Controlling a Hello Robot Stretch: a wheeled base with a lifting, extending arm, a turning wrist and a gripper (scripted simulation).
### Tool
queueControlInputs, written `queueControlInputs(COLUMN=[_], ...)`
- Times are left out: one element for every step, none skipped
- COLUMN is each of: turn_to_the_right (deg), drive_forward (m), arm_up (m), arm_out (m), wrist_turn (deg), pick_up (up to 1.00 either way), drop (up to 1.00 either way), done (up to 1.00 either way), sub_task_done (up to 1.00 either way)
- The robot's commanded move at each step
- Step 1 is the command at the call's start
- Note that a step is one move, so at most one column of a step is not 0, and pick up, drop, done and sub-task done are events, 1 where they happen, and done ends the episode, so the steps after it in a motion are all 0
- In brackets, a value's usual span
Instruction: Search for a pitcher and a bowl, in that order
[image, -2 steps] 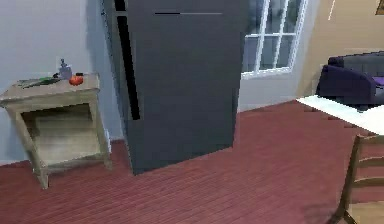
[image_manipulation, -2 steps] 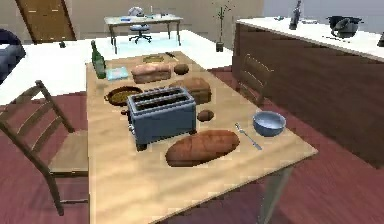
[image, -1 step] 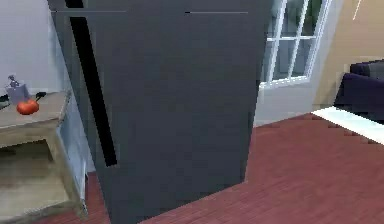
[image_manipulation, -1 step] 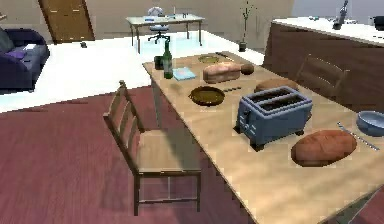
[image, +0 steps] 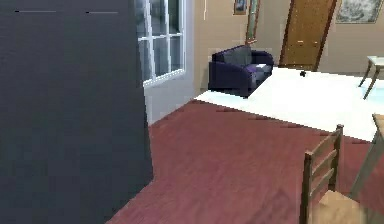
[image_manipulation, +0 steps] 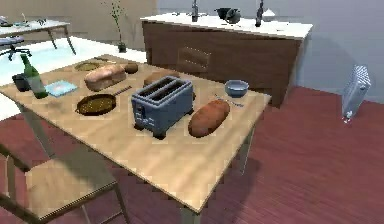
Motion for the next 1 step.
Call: queueControlInputs(turn_to_the_right=[0.0], drive_forward=[0.85], arm_up=[0.0], arm_out=[0.0], wrist_turn=[0.0], pick_up=[0.0], drop=[0.0], done=[0.0], sub_task_done=[0.0])
